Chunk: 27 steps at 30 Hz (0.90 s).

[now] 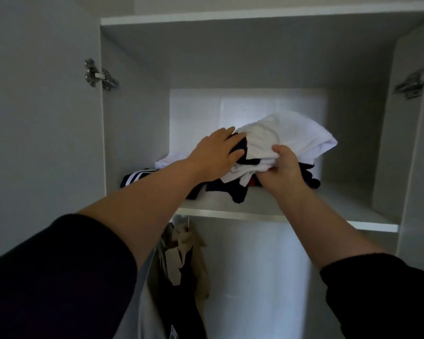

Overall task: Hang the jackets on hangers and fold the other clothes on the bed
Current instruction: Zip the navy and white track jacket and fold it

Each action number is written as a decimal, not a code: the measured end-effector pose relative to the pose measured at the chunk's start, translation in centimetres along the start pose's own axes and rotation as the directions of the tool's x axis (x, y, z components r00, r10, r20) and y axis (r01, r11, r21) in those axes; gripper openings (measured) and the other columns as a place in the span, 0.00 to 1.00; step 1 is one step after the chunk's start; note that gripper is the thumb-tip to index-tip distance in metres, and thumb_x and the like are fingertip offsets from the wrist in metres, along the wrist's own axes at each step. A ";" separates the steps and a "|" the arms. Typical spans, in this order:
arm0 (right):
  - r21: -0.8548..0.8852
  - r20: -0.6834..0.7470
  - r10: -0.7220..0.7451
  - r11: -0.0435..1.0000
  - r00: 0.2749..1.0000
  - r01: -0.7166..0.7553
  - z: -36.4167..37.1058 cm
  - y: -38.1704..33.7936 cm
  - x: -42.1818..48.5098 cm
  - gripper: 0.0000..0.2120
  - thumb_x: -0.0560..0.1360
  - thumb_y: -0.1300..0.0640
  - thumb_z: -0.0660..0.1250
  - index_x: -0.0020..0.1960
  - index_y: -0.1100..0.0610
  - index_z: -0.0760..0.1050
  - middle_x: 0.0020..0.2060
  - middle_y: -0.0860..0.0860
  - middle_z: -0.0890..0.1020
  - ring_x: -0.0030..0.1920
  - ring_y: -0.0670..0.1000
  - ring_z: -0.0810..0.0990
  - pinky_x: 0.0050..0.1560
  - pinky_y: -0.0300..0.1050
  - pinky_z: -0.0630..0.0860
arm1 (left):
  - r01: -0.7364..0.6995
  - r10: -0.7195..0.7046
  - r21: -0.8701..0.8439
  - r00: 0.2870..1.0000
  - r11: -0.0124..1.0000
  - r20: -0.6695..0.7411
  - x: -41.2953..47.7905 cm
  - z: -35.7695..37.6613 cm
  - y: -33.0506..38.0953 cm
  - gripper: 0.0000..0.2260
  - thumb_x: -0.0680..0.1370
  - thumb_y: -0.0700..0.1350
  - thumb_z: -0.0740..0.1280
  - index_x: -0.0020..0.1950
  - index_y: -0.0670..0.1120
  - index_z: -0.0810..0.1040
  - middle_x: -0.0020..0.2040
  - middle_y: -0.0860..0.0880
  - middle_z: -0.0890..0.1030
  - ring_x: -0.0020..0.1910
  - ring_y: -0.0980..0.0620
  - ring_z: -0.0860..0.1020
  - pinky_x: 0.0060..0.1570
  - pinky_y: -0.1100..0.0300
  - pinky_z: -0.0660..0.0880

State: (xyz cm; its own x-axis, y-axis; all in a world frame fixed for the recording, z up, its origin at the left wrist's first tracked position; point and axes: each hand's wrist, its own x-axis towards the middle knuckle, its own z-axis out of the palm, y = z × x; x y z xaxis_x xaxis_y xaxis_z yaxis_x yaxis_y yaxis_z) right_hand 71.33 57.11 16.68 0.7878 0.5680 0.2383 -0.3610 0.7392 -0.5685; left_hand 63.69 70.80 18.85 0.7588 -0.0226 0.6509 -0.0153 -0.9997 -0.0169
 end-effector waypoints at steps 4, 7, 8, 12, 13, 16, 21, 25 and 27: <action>-0.377 -0.230 0.235 0.873 0.944 -0.309 -4.2 4.4 4.5 0.22 0.81 0.53 0.58 0.69 0.65 0.66 0.65 0.63 0.74 0.65 0.61 0.73 0.67 0.55 0.68 | 0.169 -0.177 0.052 0.948 0.984 0.266 2.7 6.6 -5.9 0.19 0.83 0.48 0.54 0.72 0.44 0.68 0.71 0.44 0.68 0.70 0.44 0.65 0.69 0.51 0.61; -0.781 -0.351 0.192 0.480 0.917 -0.399 -6.9 3.5 5.2 0.19 0.80 0.50 0.58 0.53 0.67 0.76 0.44 0.63 0.83 0.42 0.56 0.83 0.44 0.48 0.78 | 0.275 -0.240 -0.002 0.841 0.961 0.485 1.5 10.4 -8.2 0.17 0.83 0.49 0.55 0.68 0.43 0.71 0.67 0.43 0.72 0.64 0.43 0.71 0.63 0.52 0.67; -0.876 -0.340 0.088 0.332 0.936 -0.350 -7.4 2.6 5.9 0.20 0.80 0.50 0.58 0.45 0.66 0.78 0.35 0.61 0.84 0.31 0.53 0.81 0.35 0.44 0.76 | 0.264 -0.219 -0.036 0.862 0.964 0.457 1.8 11.3 -8.8 0.17 0.83 0.48 0.53 0.68 0.42 0.71 0.67 0.43 0.72 0.63 0.43 0.71 0.61 0.51 0.68; -0.961 0.134 -0.442 -0.276 0.887 0.008 -7.6 -0.3 9.6 0.19 0.77 0.58 0.59 0.32 0.67 0.74 0.26 0.58 0.78 0.27 0.54 0.75 0.30 0.44 0.69 | 0.253 -0.236 -0.073 0.953 0.965 0.188 4.1 13.6 -9.6 0.20 0.83 0.54 0.50 0.60 0.43 0.75 0.58 0.43 0.77 0.56 0.43 0.75 0.55 0.51 0.72; -0.939 0.225 -0.463 -0.339 0.857 0.063 -7.4 -0.2 10.6 0.17 0.77 0.59 0.59 0.33 0.67 0.72 0.28 0.59 0.77 0.30 0.55 0.73 0.32 0.45 0.67 | 0.252 -0.246 -0.034 0.962 0.967 0.121 4.8 14.1 -9.6 0.20 0.82 0.55 0.51 0.60 0.43 0.75 0.57 0.43 0.77 0.57 0.43 0.75 0.56 0.50 0.72; -0.844 0.345 -0.258 -0.506 0.903 0.178 -7.9 1.2 14.4 0.11 0.78 0.57 0.59 0.44 0.63 0.76 0.43 0.57 0.78 0.46 0.55 0.76 0.46 0.47 0.70 | 0.266 -0.273 0.061 0.941 0.962 0.199 6.5 16.1 -9.4 0.22 0.81 0.58 0.51 0.70 0.48 0.66 0.68 0.43 0.69 0.67 0.40 0.66 0.64 0.41 0.66; -0.618 -0.016 0.054 -0.786 0.998 0.033 -12.8 3.9 18.5 0.27 0.82 0.42 0.46 0.78 0.48 0.48 0.77 0.52 0.53 0.77 0.57 0.50 0.72 0.63 0.52 | 0.153 -0.206 0.155 0.883 0.976 0.422 7.6 20.0 -10.4 0.25 0.81 0.59 0.47 0.77 0.53 0.54 0.77 0.46 0.55 0.75 0.40 0.52 0.68 0.35 0.56; -0.542 -0.131 0.086 -0.840 0.988 0.001 -14.1 5.0 21.0 0.27 0.82 0.41 0.40 0.78 0.46 0.38 0.78 0.52 0.44 0.77 0.57 0.42 0.73 0.64 0.47 | 0.191 -0.218 0.107 0.889 0.976 0.402 8.8 21.4 -12.1 0.24 0.81 0.57 0.49 0.76 0.51 0.58 0.76 0.46 0.59 0.74 0.42 0.56 0.68 0.37 0.58; -0.534 -0.168 0.087 -0.845 0.982 -0.016 -14.0 5.5 22.3 0.28 0.81 0.40 0.39 0.78 0.47 0.37 0.78 0.52 0.43 0.77 0.57 0.42 0.73 0.64 0.45 | 0.194 -0.221 0.107 0.903 0.975 0.370 9.1 22.0 -13.0 0.23 0.81 0.57 0.49 0.75 0.50 0.61 0.74 0.46 0.63 0.72 0.41 0.60 0.67 0.38 0.61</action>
State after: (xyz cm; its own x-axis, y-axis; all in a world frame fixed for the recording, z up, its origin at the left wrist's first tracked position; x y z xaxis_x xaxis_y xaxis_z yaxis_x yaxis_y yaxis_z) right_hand 93.89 68.81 7.87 0.8257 0.5617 0.0522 0.5592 -0.8271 0.0562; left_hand 85.13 83.68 8.26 0.9290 0.2012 0.3105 0.2024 -0.9789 0.0285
